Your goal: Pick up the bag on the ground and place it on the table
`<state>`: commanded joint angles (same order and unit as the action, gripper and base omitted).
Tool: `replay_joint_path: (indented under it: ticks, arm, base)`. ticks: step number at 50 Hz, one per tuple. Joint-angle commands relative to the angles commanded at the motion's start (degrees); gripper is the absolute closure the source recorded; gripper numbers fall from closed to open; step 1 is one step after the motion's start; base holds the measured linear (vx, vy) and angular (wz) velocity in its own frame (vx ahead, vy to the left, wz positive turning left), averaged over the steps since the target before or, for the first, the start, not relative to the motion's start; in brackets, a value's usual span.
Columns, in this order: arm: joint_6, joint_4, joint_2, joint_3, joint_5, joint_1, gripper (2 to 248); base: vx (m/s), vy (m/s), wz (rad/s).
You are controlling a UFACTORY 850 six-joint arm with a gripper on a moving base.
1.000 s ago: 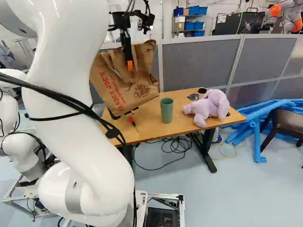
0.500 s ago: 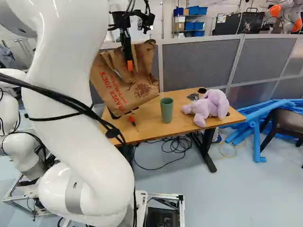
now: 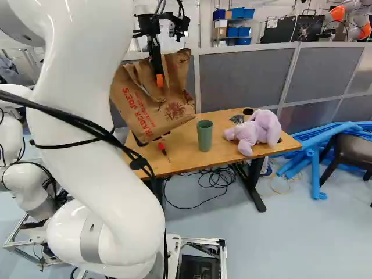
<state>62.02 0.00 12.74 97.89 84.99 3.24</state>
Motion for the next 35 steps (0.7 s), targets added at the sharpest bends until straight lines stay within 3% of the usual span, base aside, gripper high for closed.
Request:
replay_joint_path:
  ticks: [35]
  arm:
    - [0.0,0.0,2.63,3.2,0.0,-0.73,224]
  base:
    - [0.0,0.0,0.0]
